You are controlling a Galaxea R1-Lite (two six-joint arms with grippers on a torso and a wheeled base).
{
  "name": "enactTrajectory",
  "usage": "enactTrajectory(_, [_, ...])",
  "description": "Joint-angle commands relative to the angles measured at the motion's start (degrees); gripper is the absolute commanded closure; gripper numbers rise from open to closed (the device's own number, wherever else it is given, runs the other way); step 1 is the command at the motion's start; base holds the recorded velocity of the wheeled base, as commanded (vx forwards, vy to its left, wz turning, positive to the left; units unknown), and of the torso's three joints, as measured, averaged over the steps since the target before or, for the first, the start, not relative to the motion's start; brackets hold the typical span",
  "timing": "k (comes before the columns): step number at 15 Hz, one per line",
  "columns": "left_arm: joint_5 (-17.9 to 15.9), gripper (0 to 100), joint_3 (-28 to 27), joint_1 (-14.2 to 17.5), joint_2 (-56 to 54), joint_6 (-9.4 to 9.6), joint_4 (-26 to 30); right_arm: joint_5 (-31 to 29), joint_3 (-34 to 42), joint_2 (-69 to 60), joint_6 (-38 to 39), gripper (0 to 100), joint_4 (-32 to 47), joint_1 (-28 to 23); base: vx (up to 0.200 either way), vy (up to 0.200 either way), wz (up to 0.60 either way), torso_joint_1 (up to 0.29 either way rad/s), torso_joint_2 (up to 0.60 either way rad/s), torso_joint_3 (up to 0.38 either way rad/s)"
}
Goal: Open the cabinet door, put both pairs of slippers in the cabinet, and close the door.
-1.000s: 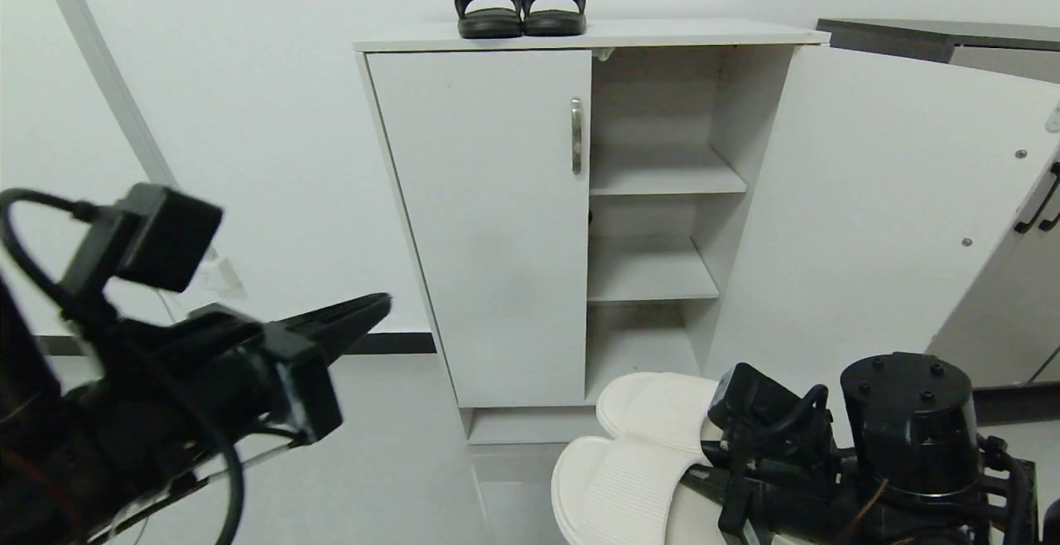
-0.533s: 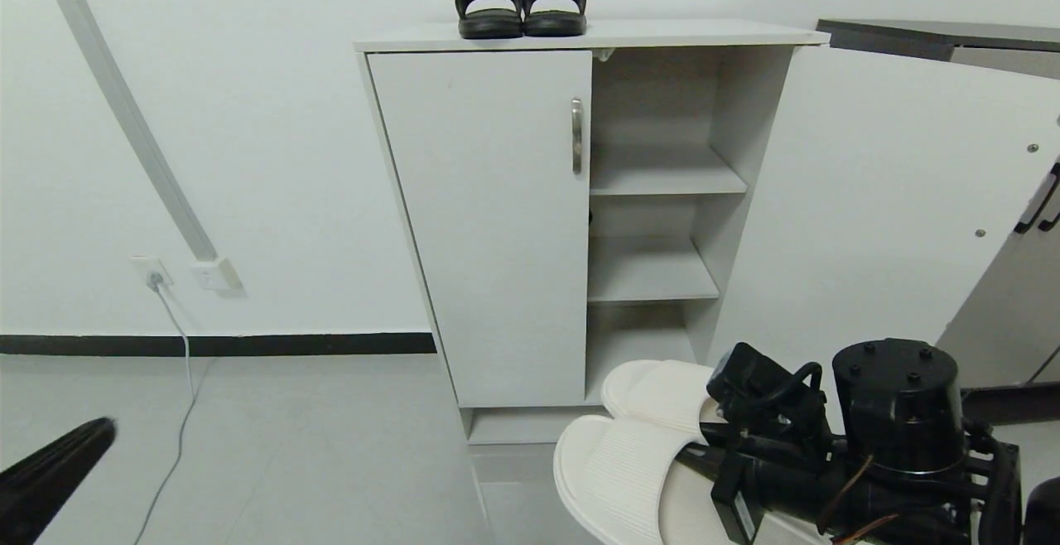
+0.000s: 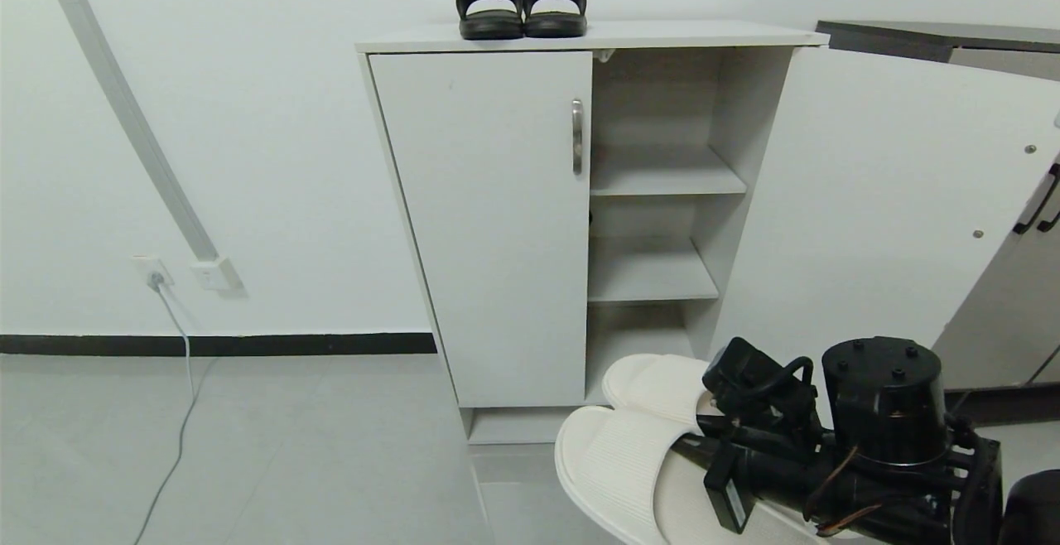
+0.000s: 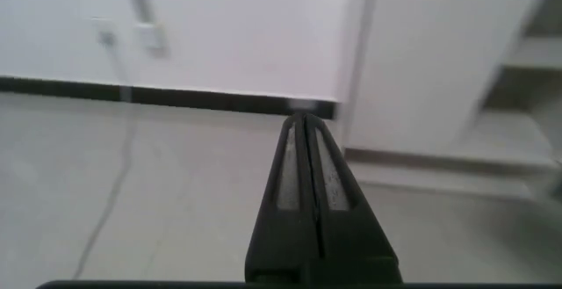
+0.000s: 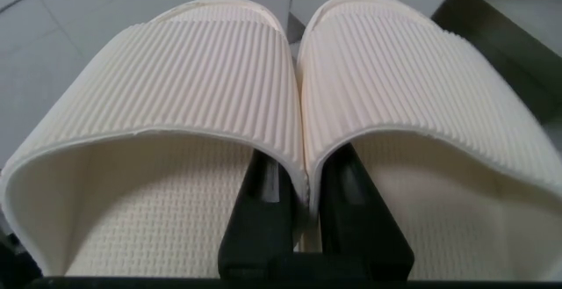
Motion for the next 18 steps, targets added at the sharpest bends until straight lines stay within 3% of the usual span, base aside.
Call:
enactTrajectory(1, [-3.2,100,0.4,0.3,-1.5,1.05,0.9,-0.2,0.0,-0.2,-0.1,100,0.0,0.1,0.000,0.000,0.00,0.000,0.00,0.000])
enactTrajectory(2, [-3.6,100,0.4,-0.2,-1.6,1.40,0.8,-1.1,-0.1,-0.1,-0.1,100,-0.2,0.1,0.000,0.000,0.00,0.000,0.00,0.000])
enactTrajectory(3, [-3.8,100,0.4,-2.6,-2.8,1.05,0.9,-1.6,-0.2,0.1,-0.1,100,-0.8,0.2,0.000,0.000,0.00,0.000,0.00,0.000])
enactTrajectory(4, [-3.9,100,0.4,-5.0,-6.6,1.93,0.8,-1.8,-0.3,0.1,-0.2,100,-1.1,0.2,0.000,0.000,0.00,0.000,0.00,0.000])
enactTrajectory(7, [-3.9,100,0.4,-4.8,-6.5,2.19,0.7,-3.9,-1.3,1.1,0.3,100,-1.2,0.4,0.000,0.000,0.00,0.000,0.00,0.000])
enactTrajectory(9, [-3.9,100,0.4,-4.8,-6.5,2.19,0.7,-9.3,-3.0,4.5,5.8,100,-3.0,2.5,0.000,0.000,0.00,0.000,0.00,0.000])
enactTrajectory(11, [-3.8,100,0.4,-4.8,-6.5,1.84,0.7,-18.4,-6.1,10.8,11.2,100,-7.4,5.3,0.000,0.000,0.00,0.000,0.00,0.000])
enactTrajectory(13, [-3.7,100,0.4,-4.8,-6.5,1.67,0.8,-25.6,-10.9,16.4,12.3,100,-11.5,5.6,0.000,0.000,0.00,0.000,0.00,0.000])
enactTrajectory(18, [-3.7,100,0.4,-4.8,-6.5,1.58,0.8,-44.0,-21.8,26.7,15.0,100,-11.8,6.1,0.000,0.000,0.00,0.000,0.00,0.000])
